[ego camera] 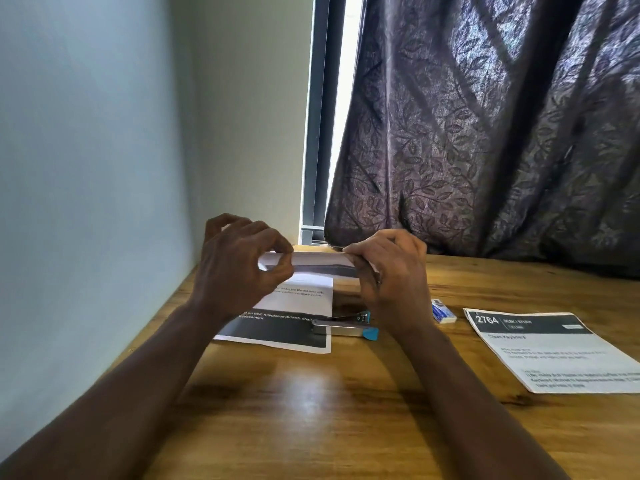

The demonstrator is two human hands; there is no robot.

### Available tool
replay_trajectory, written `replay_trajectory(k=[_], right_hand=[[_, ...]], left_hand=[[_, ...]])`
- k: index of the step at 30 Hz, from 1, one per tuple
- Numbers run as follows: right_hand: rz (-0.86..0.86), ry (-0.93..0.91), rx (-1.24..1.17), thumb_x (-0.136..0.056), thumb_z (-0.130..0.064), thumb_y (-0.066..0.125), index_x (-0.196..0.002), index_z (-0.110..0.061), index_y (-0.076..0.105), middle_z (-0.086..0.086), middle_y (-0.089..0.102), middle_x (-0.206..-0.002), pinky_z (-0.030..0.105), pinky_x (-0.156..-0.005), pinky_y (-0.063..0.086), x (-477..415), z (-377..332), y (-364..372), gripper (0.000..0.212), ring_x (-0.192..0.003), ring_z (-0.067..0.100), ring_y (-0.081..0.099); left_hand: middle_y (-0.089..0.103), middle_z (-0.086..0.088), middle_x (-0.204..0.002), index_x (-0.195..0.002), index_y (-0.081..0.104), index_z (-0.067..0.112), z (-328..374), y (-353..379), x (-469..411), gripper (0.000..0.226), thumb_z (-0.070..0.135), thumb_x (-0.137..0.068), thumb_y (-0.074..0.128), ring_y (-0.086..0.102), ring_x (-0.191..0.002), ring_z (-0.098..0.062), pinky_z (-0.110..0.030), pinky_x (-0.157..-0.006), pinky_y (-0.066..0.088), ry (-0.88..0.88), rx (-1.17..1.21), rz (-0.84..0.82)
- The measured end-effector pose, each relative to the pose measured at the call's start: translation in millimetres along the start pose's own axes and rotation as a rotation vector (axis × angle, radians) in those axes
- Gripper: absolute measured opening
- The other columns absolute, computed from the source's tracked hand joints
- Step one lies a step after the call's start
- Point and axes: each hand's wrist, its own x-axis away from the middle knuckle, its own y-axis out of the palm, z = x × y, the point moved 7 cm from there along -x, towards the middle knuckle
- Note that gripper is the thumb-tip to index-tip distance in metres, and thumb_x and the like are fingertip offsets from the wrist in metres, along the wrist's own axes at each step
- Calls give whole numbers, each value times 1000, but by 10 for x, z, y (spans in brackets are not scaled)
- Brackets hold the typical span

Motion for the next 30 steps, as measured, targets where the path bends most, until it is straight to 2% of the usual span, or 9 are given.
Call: replay_trajectory(k=[6, 10, 13, 15, 17, 19, 22, 27, 30], right_hand=[[15, 28, 33, -92, -17, 70, -100, -20, 76, -9, 71, -93, 38, -95, 33, 1, 117, -80, 10, -103, 19, 57], [49, 66, 50, -95, -19, 66, -103, -18, 75, -5, 72, -98, 42, -92, 37, 14, 152, -104, 12, -103, 21, 57], [75, 72, 30, -96, -19, 65, -105, -16, 75, -3, 72, -99, 43, -89, 40, 34, 140, -125, 14, -103, 21, 55], [64, 47, 18, -94, -16, 68, -105, -15, 76, -2, 72, -100, 43, -89, 41, 36, 82, -106, 13, -104, 22, 55], [62, 10, 6, -92, -13, 71, -104, -14, 76, -1, 72, -101, 42, -89, 42, 28, 18, -120, 14, -104, 24, 56], [65, -32, 9, -91, -12, 72, -103, -13, 77, 1, 71, -102, 42, -88, 44, 36, -39, -211, 13, -104, 25, 57], [38, -89, 54, -93, -16, 70, -99, -14, 77, -1, 71, -102, 43, -90, 43, 124, -52, -489, 10, -104, 26, 60], [-133, 83, 166, -97, -35, 58, -103, -21, 76, -6, 72, -110, 45, -98, 42, 455, 165, -938, 23, -109, 19, 62], [-356, 313, 91, -99, -43, 52, -123, -25, 70, -6, 66, -130, 48, -106, 44, 677, 297, -948, 35, -123, 14, 58]], left_hand=[[74, 9, -79, -78, 75, 23, -195, -61, 22, 14, 36, -80, 71, 67, -73, -15, -36, -80, 47, -108, 50, 1], [72, 12, -75, -77, 72, 24, -366, -22, 117, 12, 34, -82, 67, 67, -70, -13, -28, -67, 49, -442, 120, 41], [78, -5, -83, -90, 72, 20, -539, 195, 238, 34, 50, -98, 59, 72, -68, -23, -32, -65, 56, -855, 565, -82], [77, -15, -90, -102, 68, 17, -525, 377, 360, 55, 68, -94, 51, 74, -68, -27, -31, -59, 57, -1139, 915, -262], [74, -17, -97, -109, 66, 16, -448, 478, 412, 49, 62, -92, 59, 76, -70, -28, -30, -58, 60, -1251, 1108, -352], [70, -18, -102, -111, 65, 12, -403, 512, 369, 27, 30, -93, 71, 76, -69, -26, -29, -59, 63, -1257, 1282, -266], [69, -16, -110, -128, 59, 8, -248, 560, 264, 47, -5, -86, 72, 76, -79, -26, -30, -65, 63, -1171, 1426, -232], [69, -12, -122, -121, 65, 17, 401, 658, 223, 49, -9, -81, 76, 74, -102, -29, -45, -77, 65, -847, 1218, -453], [70, -6, -120, -113, 69, 22, 815, 755, 295, 39, -4, -84, 76, 74, -106, -30, -49, -79, 65, -666, 1124, -595]])
